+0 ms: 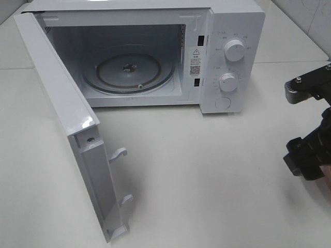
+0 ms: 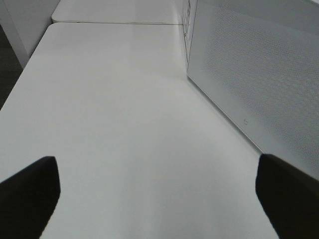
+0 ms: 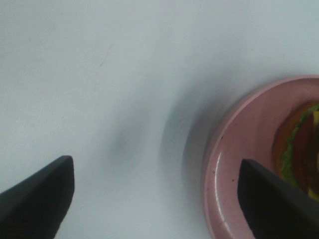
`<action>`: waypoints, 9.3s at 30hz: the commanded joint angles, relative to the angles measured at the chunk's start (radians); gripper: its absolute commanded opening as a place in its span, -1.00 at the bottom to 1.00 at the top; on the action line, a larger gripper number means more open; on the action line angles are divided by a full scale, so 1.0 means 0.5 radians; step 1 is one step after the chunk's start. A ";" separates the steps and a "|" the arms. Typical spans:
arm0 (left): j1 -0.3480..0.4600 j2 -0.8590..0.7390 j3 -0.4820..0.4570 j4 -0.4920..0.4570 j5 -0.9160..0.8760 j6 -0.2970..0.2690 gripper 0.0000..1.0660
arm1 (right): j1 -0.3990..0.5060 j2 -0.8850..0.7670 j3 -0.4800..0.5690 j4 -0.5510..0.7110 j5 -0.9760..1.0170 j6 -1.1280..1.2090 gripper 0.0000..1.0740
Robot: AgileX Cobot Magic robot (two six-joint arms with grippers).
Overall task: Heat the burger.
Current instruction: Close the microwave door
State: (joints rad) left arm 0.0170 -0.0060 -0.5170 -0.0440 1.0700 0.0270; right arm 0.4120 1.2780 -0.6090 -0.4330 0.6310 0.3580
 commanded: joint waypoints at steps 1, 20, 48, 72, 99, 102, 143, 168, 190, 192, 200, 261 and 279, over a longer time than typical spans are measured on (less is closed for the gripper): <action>0.004 0.012 0.000 -0.004 0.000 -0.010 0.88 | -0.008 -0.122 -0.008 0.330 0.106 -0.304 0.58; 0.004 0.012 0.000 -0.004 0.000 -0.010 0.88 | -0.008 -1.220 -0.006 0.736 0.448 -0.628 0.49; 0.004 0.012 0.000 -0.004 0.000 -0.010 0.88 | -0.664 -2.614 0.236 0.742 0.662 -0.498 0.41; 0.004 0.012 0.000 -0.004 0.000 -0.012 0.88 | -0.664 -2.622 0.240 0.742 0.662 -0.498 0.40; 0.004 0.012 0.000 -0.004 0.000 -0.012 0.88 | -0.664 -2.622 0.240 0.742 0.662 -0.498 0.39; 0.004 0.012 0.000 -0.012 -0.002 -0.012 0.88 | -0.664 -2.622 0.240 0.742 0.662 -0.498 0.39; 0.004 0.706 0.244 -0.194 -1.662 -0.040 -1.00 | -0.664 -2.622 0.240 0.742 0.662 -0.496 0.39; 0.004 2.156 0.640 0.670 -3.670 -0.526 -1.00 | -0.664 -2.622 0.240 0.742 0.662 -0.496 0.39; -0.228 2.896 0.384 0.912 -3.950 -0.552 -1.00 | -0.664 -2.622 0.240 0.742 0.662 -0.496 0.39; -0.300 2.932 0.376 0.874 -3.960 -0.528 -1.00 | -0.664 -2.622 0.240 0.742 0.662 -0.496 0.39; -0.482 3.064 0.260 0.826 -3.956 -0.514 -1.00 | -0.664 -2.622 0.240 0.742 0.662 -0.496 0.38; -1.322 4.062 -1.378 0.190 -3.184 -0.400 -1.00 | -0.664 -2.622 0.240 0.742 0.662 -0.496 0.38; -1.384 4.102 -1.568 0.178 -2.916 -0.364 -1.00 | -0.664 -2.622 0.240 0.742 0.662 -0.496 0.38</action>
State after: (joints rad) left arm -0.6930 2.0600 -1.2800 0.1030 -0.3760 -0.1490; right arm 0.0860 -0.0050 -0.4900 -0.0620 0.9690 0.1060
